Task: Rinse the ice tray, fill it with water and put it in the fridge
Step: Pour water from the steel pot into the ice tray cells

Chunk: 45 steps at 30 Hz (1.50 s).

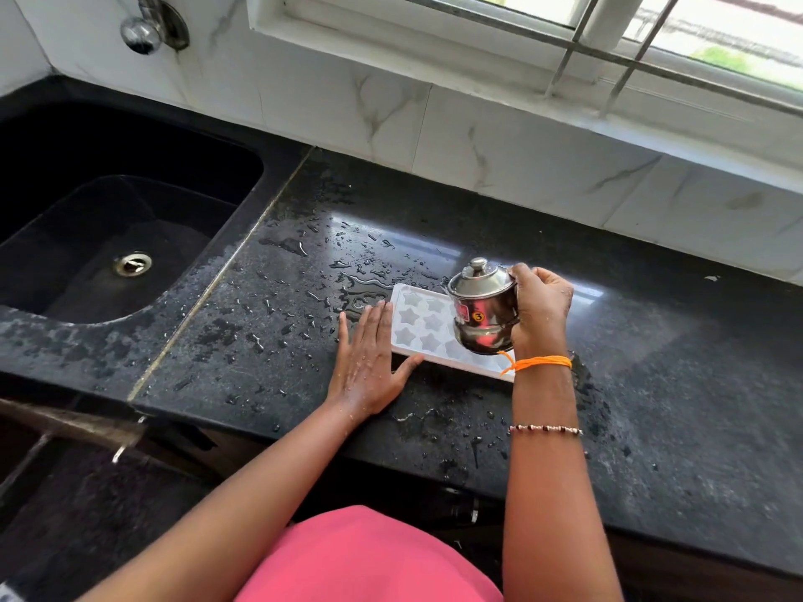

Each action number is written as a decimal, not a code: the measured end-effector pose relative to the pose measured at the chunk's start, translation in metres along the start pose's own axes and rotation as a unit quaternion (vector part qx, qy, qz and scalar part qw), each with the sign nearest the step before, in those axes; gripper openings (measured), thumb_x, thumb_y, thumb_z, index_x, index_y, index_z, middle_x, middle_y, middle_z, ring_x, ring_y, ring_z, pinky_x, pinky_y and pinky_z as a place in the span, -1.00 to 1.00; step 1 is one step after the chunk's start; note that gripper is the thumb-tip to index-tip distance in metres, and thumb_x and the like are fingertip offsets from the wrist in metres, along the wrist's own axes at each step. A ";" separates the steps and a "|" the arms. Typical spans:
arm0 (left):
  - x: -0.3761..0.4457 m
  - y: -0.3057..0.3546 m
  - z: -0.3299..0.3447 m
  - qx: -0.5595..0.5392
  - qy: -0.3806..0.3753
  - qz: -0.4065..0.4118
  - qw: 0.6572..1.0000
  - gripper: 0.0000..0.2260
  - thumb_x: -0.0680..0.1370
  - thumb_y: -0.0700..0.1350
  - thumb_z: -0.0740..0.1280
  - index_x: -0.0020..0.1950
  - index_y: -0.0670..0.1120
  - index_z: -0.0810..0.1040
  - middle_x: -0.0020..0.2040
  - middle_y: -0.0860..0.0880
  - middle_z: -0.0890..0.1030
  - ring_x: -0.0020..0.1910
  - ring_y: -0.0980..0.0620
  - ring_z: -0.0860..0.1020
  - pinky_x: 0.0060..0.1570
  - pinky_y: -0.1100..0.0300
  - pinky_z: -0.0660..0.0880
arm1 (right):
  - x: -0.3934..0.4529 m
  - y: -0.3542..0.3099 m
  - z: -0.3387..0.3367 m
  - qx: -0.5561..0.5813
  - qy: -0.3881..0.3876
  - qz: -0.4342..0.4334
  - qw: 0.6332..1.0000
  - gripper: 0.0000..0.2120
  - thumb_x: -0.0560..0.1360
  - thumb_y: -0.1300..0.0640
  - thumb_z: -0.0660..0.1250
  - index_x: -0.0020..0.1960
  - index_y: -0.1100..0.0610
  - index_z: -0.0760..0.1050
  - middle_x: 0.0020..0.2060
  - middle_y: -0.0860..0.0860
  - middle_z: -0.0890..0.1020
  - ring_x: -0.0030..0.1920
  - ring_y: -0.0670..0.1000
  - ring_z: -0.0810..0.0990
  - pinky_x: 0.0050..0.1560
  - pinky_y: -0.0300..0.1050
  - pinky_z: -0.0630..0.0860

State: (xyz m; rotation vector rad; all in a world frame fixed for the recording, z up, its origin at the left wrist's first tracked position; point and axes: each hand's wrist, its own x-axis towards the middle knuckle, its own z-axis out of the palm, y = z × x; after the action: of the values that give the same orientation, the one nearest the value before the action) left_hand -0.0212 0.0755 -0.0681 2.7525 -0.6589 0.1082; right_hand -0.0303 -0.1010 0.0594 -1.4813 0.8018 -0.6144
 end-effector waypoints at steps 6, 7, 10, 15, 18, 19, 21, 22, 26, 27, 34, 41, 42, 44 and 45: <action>0.001 0.001 -0.001 0.010 -0.028 -0.011 0.999 -0.09 0.37 0.40 -0.27 0.54 -0.17 -0.11 0.56 -0.09 0.01 0.53 -0.02 -0.05 0.44 -0.14 -0.29 | -0.001 0.001 0.014 -0.099 -0.016 -0.050 0.994 -0.65 0.30 0.19 0.30 -0.55 0.06 0.21 -0.53 -0.03 0.22 -0.40 -0.02 0.22 -0.32 -0.10 0.21; 0.001 0.001 -0.001 0.010 -0.030 -0.013 0.999 -0.09 0.37 0.41 -0.27 0.54 -0.17 -0.11 0.56 -0.09 0.01 0.53 -0.01 -0.05 0.44 -0.14 -0.29 | -0.001 0.001 0.016 -0.116 -0.020 -0.059 0.991 -0.67 0.30 0.17 0.29 -0.54 0.06 0.21 -0.52 -0.03 0.23 -0.39 0.00 0.23 -0.31 -0.09 0.22; 0.002 0.000 0.000 0.008 -0.034 -0.013 0.999 -0.12 0.42 0.42 -0.17 0.54 -0.16 -0.12 0.56 -0.08 0.00 0.53 0.00 -0.07 0.45 -0.15 -0.28 | -0.003 0.002 0.021 -0.136 -0.032 -0.075 0.987 -0.71 0.28 0.15 0.28 -0.53 0.06 0.23 -0.52 -0.02 0.24 -0.38 0.01 0.24 -0.30 -0.09 0.24; 0.002 0.001 0.000 0.003 -0.039 -0.012 0.999 -0.09 0.38 0.43 -0.22 0.54 -0.17 -0.11 0.56 -0.08 0.02 0.53 0.00 -0.06 0.45 -0.17 -0.25 | -0.005 0.002 0.025 -0.160 -0.044 -0.093 0.982 -0.66 0.28 0.17 0.30 -0.56 0.06 0.20 -0.55 -0.03 0.21 -0.42 -0.02 0.22 -0.30 -0.11 0.24; 0.003 0.001 0.001 0.001 -0.040 -0.011 0.999 -0.09 0.39 0.43 -0.20 0.54 -0.17 -0.11 0.56 -0.08 0.02 0.53 0.00 -0.07 0.45 -0.16 -0.26 | -0.006 0.002 0.026 -0.180 -0.047 -0.098 0.978 -0.63 0.32 0.21 0.31 -0.55 0.06 0.21 -0.55 -0.03 0.23 -0.44 -0.03 0.21 -0.33 -0.15 0.23; 0.004 0.001 0.000 0.001 -0.041 -0.011 0.999 -0.10 0.40 0.43 -0.19 0.54 -0.17 -0.12 0.56 -0.08 0.01 0.53 0.00 -0.08 0.45 -0.16 -0.26 | -0.006 0.002 0.027 -0.186 -0.047 -0.098 0.977 -0.64 0.33 0.21 0.31 -0.55 0.06 0.22 -0.55 -0.04 0.24 -0.44 -0.04 0.22 -0.32 -0.15 0.25; 0.004 0.000 0.000 0.001 -0.039 -0.010 0.999 -0.09 0.39 0.43 -0.21 0.54 -0.17 -0.12 0.56 -0.08 0.01 0.53 0.01 -0.08 0.45 -0.16 -0.27 | -0.008 0.001 0.027 -0.194 -0.047 -0.100 0.975 -0.64 0.34 0.21 0.32 -0.54 0.06 0.22 -0.54 -0.04 0.25 -0.44 -0.05 0.23 -0.31 -0.16 0.26; 0.004 0.000 0.001 0.001 -0.039 -0.010 0.999 -0.09 0.38 0.43 -0.22 0.54 -0.17 -0.11 0.56 -0.08 0.02 0.53 0.01 -0.08 0.45 -0.16 -0.27 | -0.008 0.000 0.027 -0.196 -0.048 -0.100 0.974 -0.63 0.34 0.22 0.32 -0.54 0.06 0.22 -0.55 -0.04 0.25 -0.44 -0.06 0.23 -0.32 -0.17 0.26; 0.003 -0.001 0.002 -0.002 -0.038 -0.007 0.999 -0.08 0.38 0.44 -0.22 0.54 -0.17 -0.10 0.56 -0.08 0.05 0.53 0.00 -0.06 0.45 -0.16 -0.25 | -0.009 -0.002 0.027 -0.190 -0.049 -0.102 0.975 -0.62 0.33 0.23 0.32 -0.54 0.06 0.19 -0.55 -0.05 0.23 -0.45 -0.06 0.21 -0.36 -0.17 0.22; 0.003 -0.001 0.002 -0.002 -0.039 -0.006 0.999 -0.08 0.38 0.44 -0.22 0.54 -0.17 -0.10 0.56 -0.08 0.05 0.53 0.00 -0.06 0.45 -0.17 -0.25 | -0.009 -0.002 0.026 -0.190 -0.048 -0.099 0.976 -0.63 0.32 0.23 0.31 -0.54 0.06 0.20 -0.55 -0.05 0.23 -0.45 -0.06 0.21 -0.35 -0.17 0.22; 0.004 -0.002 0.002 0.002 -0.039 -0.007 0.999 -0.10 0.40 0.42 -0.21 0.54 -0.18 -0.11 0.55 -0.10 0.06 0.53 0.00 -0.04 0.45 -0.17 -0.24 | -0.011 -0.003 0.023 -0.189 -0.051 -0.098 0.976 -0.64 0.33 0.22 0.31 -0.53 0.05 0.22 -0.54 -0.05 0.25 -0.43 -0.06 0.24 -0.32 -0.17 0.26; 0.003 -0.002 0.002 0.005 -0.040 -0.005 0.999 -0.09 0.39 0.43 -0.22 0.54 -0.18 -0.10 0.55 -0.10 0.06 0.53 -0.01 -0.03 0.45 -0.18 -0.23 | -0.014 -0.009 0.021 -0.189 -0.042 -0.105 0.976 -0.59 0.36 0.26 0.30 -0.53 0.05 0.17 -0.55 -0.05 0.21 -0.47 -0.08 0.18 -0.44 -0.21 0.17; 0.003 -0.002 0.002 0.004 -0.040 -0.004 0.999 -0.09 0.39 0.43 -0.22 0.54 -0.18 -0.10 0.55 -0.10 0.07 0.53 -0.01 -0.03 0.45 -0.18 -0.23 | -0.014 -0.009 0.020 -0.187 -0.043 -0.104 0.976 -0.59 0.36 0.26 0.30 -0.53 0.04 0.17 -0.55 -0.05 0.21 -0.47 -0.08 0.18 -0.44 -0.21 0.17; 0.003 -0.001 0.003 0.003 -0.038 -0.003 0.999 -0.09 0.40 0.43 -0.21 0.54 -0.19 -0.09 0.55 -0.11 0.08 0.53 -0.01 -0.02 0.45 -0.19 -0.22 | -0.013 -0.009 0.020 -0.181 -0.045 -0.100 0.977 -0.60 0.36 0.26 0.30 -0.53 0.04 0.18 -0.55 -0.05 0.21 -0.47 -0.08 0.19 -0.43 -0.20 0.19; 0.003 -0.001 0.003 0.001 -0.036 -0.002 0.999 -0.09 0.40 0.43 -0.21 0.54 -0.19 -0.08 0.55 -0.11 0.08 0.53 -0.01 -0.01 0.45 -0.19 -0.21 | -0.012 -0.008 0.020 -0.179 -0.046 -0.098 0.978 -0.60 0.36 0.26 0.30 -0.53 0.04 0.18 -0.55 -0.05 0.21 -0.47 -0.08 0.19 -0.43 -0.20 0.19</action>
State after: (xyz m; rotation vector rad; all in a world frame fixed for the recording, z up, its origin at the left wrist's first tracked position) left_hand -0.0181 0.0747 -0.0706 2.7708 -0.6711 0.0083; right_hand -0.0216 -0.0793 0.0672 -1.9208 0.7244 -0.5607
